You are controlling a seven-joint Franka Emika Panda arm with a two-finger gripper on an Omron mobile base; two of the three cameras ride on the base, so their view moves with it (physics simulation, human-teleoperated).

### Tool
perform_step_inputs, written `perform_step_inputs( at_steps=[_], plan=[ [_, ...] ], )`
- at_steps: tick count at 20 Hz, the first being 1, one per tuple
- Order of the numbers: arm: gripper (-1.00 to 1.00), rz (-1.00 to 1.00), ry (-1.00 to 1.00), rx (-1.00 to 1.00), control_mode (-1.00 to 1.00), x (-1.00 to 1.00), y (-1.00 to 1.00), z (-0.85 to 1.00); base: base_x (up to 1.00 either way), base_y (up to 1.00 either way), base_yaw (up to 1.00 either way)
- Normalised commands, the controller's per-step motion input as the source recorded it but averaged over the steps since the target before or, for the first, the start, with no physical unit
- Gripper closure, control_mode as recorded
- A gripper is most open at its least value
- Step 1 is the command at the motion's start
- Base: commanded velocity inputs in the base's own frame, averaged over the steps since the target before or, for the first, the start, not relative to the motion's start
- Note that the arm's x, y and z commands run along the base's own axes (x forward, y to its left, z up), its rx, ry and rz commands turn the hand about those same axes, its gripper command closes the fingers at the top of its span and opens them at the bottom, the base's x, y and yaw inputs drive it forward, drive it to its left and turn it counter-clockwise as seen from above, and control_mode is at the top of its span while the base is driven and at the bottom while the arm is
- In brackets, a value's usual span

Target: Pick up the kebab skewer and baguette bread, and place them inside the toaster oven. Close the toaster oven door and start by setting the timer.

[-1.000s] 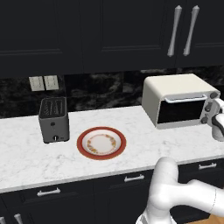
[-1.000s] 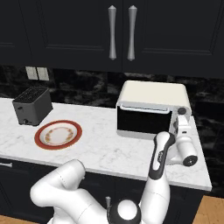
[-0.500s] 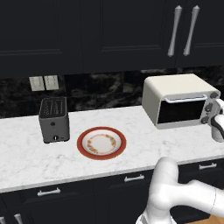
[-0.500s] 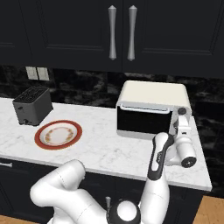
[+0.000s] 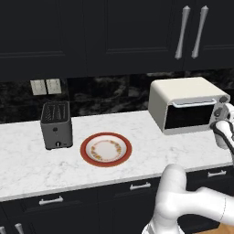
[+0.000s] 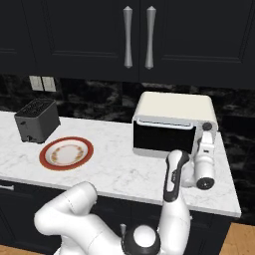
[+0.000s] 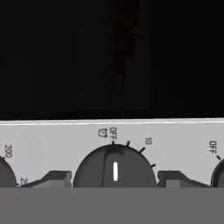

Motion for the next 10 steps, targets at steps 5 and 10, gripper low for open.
perform_step_inputs(
  at_steps=[5,10],
  plan=[
    [1.0,-0.09,0.0,0.22,-1.0,0.01,-0.1,0.09,0.0,0.0,0.0],
    [1.0,-0.01,0.0,0.34,-1.0,0.0,-0.11,0.05,0.0,0.0,0.0]
  ],
)
